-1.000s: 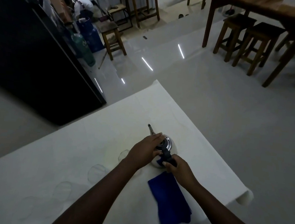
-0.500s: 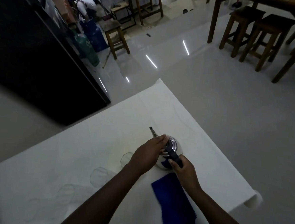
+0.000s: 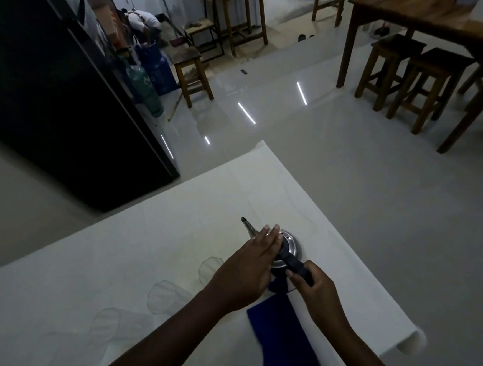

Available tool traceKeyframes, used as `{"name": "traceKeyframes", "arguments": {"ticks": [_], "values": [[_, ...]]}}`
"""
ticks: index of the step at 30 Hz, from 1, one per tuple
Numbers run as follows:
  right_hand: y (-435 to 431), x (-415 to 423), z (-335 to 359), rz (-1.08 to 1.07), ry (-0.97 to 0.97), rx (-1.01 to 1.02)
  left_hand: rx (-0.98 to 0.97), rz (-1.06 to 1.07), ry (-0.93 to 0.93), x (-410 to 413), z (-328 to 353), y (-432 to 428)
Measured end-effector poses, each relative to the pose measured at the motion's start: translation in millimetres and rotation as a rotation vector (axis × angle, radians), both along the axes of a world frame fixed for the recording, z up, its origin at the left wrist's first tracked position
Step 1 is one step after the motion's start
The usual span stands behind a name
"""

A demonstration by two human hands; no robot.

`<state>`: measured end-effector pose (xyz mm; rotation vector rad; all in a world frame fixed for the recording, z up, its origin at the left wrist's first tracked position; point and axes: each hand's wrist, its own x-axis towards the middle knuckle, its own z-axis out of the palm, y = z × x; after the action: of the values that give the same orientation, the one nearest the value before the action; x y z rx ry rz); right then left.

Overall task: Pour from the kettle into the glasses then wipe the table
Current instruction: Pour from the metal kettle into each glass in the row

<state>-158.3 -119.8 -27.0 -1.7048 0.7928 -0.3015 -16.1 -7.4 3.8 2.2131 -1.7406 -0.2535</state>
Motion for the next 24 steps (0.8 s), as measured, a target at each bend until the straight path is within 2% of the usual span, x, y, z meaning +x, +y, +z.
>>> {"name": "traceKeyframes", "arguments": {"ticks": [6,15,24], "values": [[12.2,-15.0,31.7,0.025,-0.031,-0.075,-0.085,-0.056,-0.019,-11.7,34.8,17.9],[58.2,-27.4,61.6,0.061,-0.066,-0.119,-0.191,-0.019,-0.004,-29.3,73.9,73.8],[160.9,-24.2,87.1,0.116,-0.122,-0.072,-0.26,0.063,-0.038,-36.9,94.5,183.7]]}}
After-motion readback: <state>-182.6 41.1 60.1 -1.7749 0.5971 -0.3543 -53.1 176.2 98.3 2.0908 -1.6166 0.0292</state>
